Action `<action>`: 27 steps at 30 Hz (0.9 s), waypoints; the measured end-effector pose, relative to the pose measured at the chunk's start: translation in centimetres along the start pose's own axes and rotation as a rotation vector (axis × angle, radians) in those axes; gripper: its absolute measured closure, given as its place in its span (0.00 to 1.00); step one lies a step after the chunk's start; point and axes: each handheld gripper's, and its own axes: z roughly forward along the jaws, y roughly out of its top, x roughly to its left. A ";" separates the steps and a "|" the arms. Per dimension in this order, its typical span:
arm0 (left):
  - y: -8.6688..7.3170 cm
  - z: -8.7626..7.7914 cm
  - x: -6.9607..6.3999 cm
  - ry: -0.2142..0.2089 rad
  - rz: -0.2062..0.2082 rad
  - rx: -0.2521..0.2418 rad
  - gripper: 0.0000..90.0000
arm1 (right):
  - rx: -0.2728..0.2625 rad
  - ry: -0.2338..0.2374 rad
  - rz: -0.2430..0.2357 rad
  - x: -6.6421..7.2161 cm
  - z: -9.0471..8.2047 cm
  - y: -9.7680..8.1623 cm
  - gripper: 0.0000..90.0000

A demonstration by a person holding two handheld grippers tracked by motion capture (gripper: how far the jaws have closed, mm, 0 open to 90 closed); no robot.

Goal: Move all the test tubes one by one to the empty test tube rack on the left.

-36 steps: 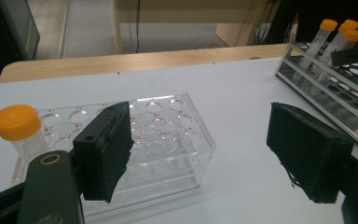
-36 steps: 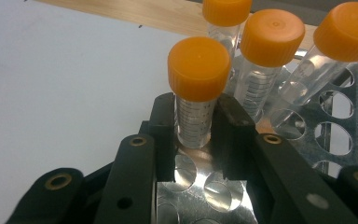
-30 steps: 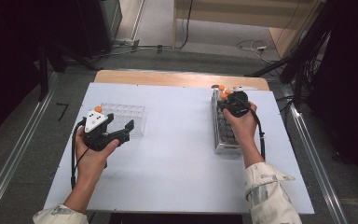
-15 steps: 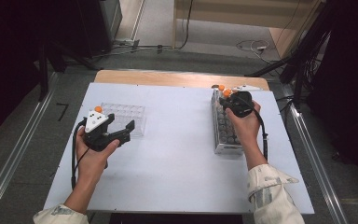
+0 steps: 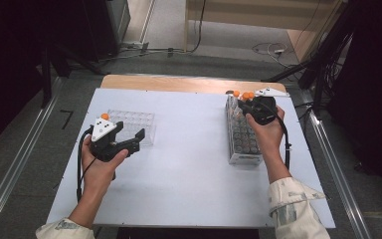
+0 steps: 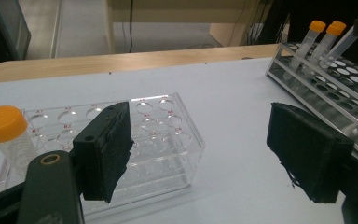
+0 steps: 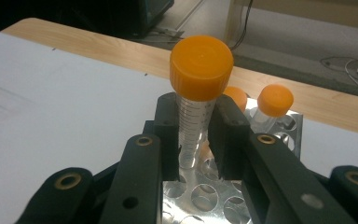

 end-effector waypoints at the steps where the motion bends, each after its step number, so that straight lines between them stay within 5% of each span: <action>1: 0.0 0.0 0.0 0.000 -0.001 -0.001 0.25 | -0.006 0.004 0.001 0.1 -0.3 0.1 0.80; 10: 0.6 0.1 -0.7 -0.029 0.003 -0.011 0.23 | -0.037 0.092 -0.026 2.0 -2.0 0.9 0.80; 27: 0.9 1.3 -2.7 -0.067 0.051 0.003 0.21 | 0.020 0.296 -0.136 10.2 -0.2 -0.9 0.80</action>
